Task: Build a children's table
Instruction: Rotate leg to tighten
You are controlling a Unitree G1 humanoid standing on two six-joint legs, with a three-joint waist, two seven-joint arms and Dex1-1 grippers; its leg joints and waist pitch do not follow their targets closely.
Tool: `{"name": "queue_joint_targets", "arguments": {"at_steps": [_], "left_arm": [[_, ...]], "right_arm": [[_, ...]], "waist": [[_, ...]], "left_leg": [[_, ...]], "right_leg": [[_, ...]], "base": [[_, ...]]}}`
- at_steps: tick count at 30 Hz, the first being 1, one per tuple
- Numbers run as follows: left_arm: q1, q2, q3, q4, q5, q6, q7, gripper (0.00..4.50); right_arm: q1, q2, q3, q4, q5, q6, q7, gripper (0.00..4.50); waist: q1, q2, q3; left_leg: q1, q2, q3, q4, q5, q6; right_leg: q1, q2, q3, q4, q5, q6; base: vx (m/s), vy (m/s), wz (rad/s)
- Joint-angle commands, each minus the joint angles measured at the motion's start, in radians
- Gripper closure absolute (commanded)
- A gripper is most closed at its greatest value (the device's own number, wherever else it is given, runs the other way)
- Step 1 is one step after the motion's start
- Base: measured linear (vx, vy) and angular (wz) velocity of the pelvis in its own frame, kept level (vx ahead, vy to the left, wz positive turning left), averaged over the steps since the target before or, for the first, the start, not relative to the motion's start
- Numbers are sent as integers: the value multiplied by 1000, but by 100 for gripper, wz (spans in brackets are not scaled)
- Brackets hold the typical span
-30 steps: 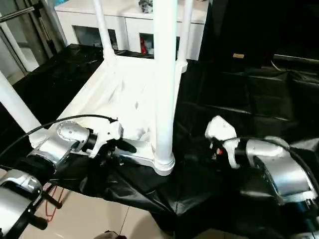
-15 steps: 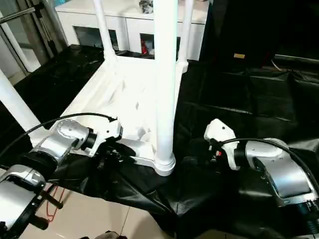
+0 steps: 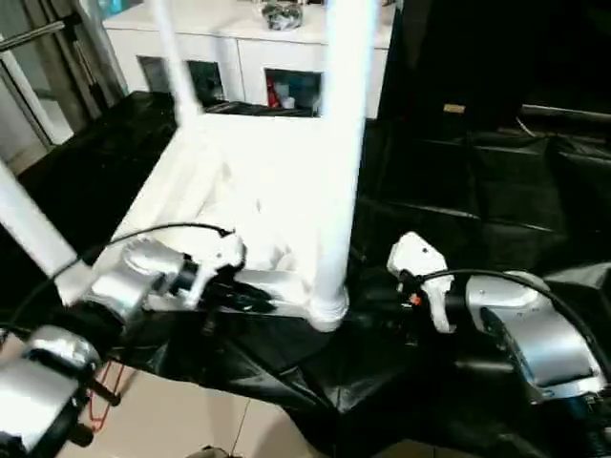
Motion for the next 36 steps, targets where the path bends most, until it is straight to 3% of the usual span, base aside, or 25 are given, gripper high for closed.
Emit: {"name": "queue_joint_targets", "arguments": {"at_steps": [1, 2, 4, 5, 6, 7, 8, 9, 11, 14, 16, 18, 21, 25, 28, 31, 33, 36], "left_arm": [[54, -9, 32, 35, 27, 101, 175, 450], [65, -27, 60, 0, 14, 131, 241, 450], [81, -35, 67, -41, 8, 143, 252, 450], [110, -43, 68, -107, 6, 137, 253, 450], [128, -45, 63, -150, 8, 140, 249, 450], [138, -45, 59, -172, 12, 134, 249, 450], [157, -45, 52, -219, 21, 135, 256, 450], [157, -44, 52, -221, 21, 135, 257, 450], [164, -42, 53, -248, 28, 140, 274, 450], [166, -33, 48, -271, 32, 140, 275, 450], [180, -24, 44, -315, 22, 156, 258, 450], [186, -21, 42, -329, 20, 163, 248, 450], [206, -12, 37, -377, 22, 183, 231, 450], [207, -6, 31, -393, 14, 188, 207, 450], [207, -6, 31, -393, 14, 188, 207, 450], [207, -6, 31, -393, 14, 188, 207, 450], [204, -4, 27, -396, 13, 191, 197, 450], [197, 1, 22, -404, 13, 202, 180, 450]], "right_arm": [[-7, 16, -6, -5, 6, -10, -29, 4], [-14, 37, -5, 9, -3, -20, -58, 4], [-20, 52, 1, 23, -18, -32, -81, 4], [-32, 74, 13, 44, -53, -62, -123, 4], [-46, 96, 17, 66, -65, -57, -153, 4], [-56, 110, 20, 80, -75, -65, -173, 4], [-82, 143, 26, 117, -100, -81, -221, 4], [-85, 146, 27, 122, -103, -82, -228, 4], [-115, 172, 36, 167, -135, -89, -281, 4], [-140, 192, 37, 198, -143, -91, -308, 4], [-164, 221, 24, 229, -125, -93, -319, 4], [-169, 225, 28, 238, -126, -101, -316, 4], [-191, 241, 53, 293, -149, -131, -298, 4], [-217, 256, 72, 349, -164, -153, -294, 4], [-217, 256, 72, 349, -164, -153, -294, 4], [-217, 256, 72, 349, -164, -153, -294, 4], [-241, 273, 87, 395, -175, -170, -293, 30], [-293, 313, 108, 485, -193, -202, -299, 41]], "waist": [[-3, -25, -38], [-9, -25, -37], [-24, -28, -35], [-34, -30, -36], [-48, -33, -36], [-53, -28, -39], [-63, -31, -41], [-68, -25, -39], [-70, -33, -39], [-61, -32, -42], [-55, -32, -44], [-45, -28, -49], [-38, -34, -51], [-31, -34, -57], [-21, -32, -64], [-21, -31, -59], [-22, -35, -55], [-29, -29, -55]], "left_leg": [[27, 57, -41, -63, -312, 37], [28, 53, -45, -66, -334, 27], [20, 52, -53, -76, -356, 17], [24, 53, -57, -76, -376, 11], [14, 50, -60, -79, -379, 10], [15, 51, -62, -79, -377, 11], [8, 50, -64, -81, -371, 17], [15, 50, -64, -82, -386, 17], [31, 48, -60, -76, -399, 19], [34, 55, -58, -80, -390, 22], [26, 59, -57, -85, -354, 28], [19, 65, -53, -88, -295, 34], [16, 62, -47, -82, -251, 44], [8, 58, -43, -76, -170, 70], [2, 62, -43, -72, -100, 93], [4, 62, -43, -74, -144, 87], [6, 61, -42, -76, -179, 71], [7, 61, -44, -78, -196, 52]], "right_leg": [[22, -100, 43, -126, -538, -140], [26, -101, 37, -135, -599, -113], [33, -99, 27, -139, -621, -80], [30, -103, 25, -141, -634, -67], [37, -104, 20, -145, -643, -54], [39, -107, 18, -146, -635, -57], [45, -107, 9, -147, -613, -54], [36, -105, 2, -153, -610, -53], [25, -110, 1, -158, -606, -67], [23, -112, 11, -149, -554, -89], [29, -113, 18, -138, -491, -110], [34, -111, 25, -124, -369, -147], [36, -114, 34, -111, -301, -184], [42, -111, 35, -101, -246, -194], [43, -107, 34, -86, -138, -211], [43, -108, 32, -92, -182, -210], [41, -109, 33, -101, -251, -190], [38, -110, 31, -103, -292, -191]], "base": [[0, 0, 0], [0, 0, 0], [0, 0, 0], [0, 0, 0], [0, 0, 0], [-7, 24, -20], [-7, 24, -20], [0, 0, 0], [0, 0, 0], [0, 0, 0], [0, 0, 0], [0, 0, 0], [0, 0, 0], [0, 0, 0], [0, 0, 0], [0, 0, 0], [0, 0, 0], [0, 0, 0]]}}
